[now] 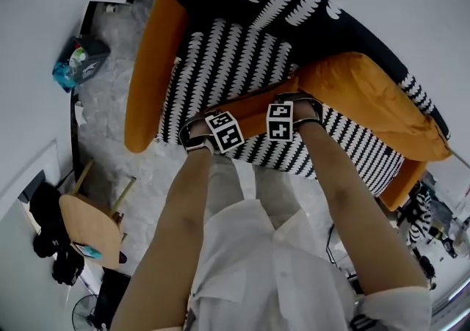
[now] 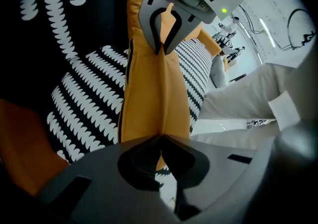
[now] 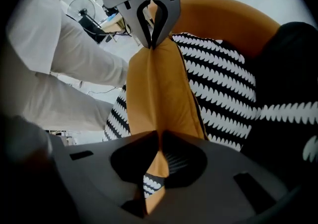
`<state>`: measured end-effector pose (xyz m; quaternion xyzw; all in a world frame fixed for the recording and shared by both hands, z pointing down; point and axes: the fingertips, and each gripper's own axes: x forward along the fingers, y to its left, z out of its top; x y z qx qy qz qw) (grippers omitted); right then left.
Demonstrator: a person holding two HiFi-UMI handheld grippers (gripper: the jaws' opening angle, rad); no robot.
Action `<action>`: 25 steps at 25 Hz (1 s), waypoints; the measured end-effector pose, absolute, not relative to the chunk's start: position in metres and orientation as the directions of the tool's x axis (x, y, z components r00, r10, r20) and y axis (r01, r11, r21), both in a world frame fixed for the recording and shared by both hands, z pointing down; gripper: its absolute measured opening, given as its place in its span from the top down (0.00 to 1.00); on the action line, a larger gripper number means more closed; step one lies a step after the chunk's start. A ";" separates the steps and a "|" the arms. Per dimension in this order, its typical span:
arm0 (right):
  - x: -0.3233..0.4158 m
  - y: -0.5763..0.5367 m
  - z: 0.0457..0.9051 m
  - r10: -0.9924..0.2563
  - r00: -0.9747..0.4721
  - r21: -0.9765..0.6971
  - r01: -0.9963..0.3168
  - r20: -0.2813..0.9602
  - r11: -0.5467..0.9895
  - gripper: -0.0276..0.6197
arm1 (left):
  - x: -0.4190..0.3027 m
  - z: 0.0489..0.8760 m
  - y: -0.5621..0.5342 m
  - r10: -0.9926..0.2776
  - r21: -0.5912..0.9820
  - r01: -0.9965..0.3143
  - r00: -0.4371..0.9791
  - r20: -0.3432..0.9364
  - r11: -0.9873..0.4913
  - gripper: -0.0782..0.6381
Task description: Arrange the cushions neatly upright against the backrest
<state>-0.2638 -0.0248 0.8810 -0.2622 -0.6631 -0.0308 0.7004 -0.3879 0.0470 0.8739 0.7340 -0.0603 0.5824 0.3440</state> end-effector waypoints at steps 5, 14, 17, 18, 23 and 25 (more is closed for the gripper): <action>-0.270 -0.015 0.853 0.226 0.024 -0.223 0.280 0.974 0.934 0.90 | -0.406 0.847 0.037 0.263 0.356 -0.453 0.256 0.930 -0.817 0.87; -0.315 -0.136 0.809 -0.199 -0.135 0.207 0.051 0.971 0.977 0.89 | -0.465 0.798 -0.113 -0.035 -0.007 -0.315 0.083 0.996 -0.949 0.87; -0.321 -0.173 0.815 -0.308 -0.124 0.306 -0.035 0.943 0.952 0.89 | -0.474 0.799 -0.166 -0.112 -0.098 -0.248 0.041 0.993 -0.964 0.86; -0.322 -0.182 0.821 -0.325 -0.118 0.319 -0.067 0.938 0.945 0.89 | -0.476 0.803 -0.180 -0.130 -0.120 -0.226 0.030 0.991 -0.967 0.86; -0.324 -0.206 0.867 -0.349 -0.073 0.334 -0.164 0.934 0.928 0.88 | -0.480 0.845 -0.222 -0.187 -0.186 -0.149 -0.008 0.982 -0.971 0.86; -0.320 -0.205 0.885 -0.344 -0.056 0.329 -0.184 0.937 0.926 0.88 | -0.475 0.866 -0.225 -0.198 -0.198 -0.119 -0.012 0.980 -0.973 0.86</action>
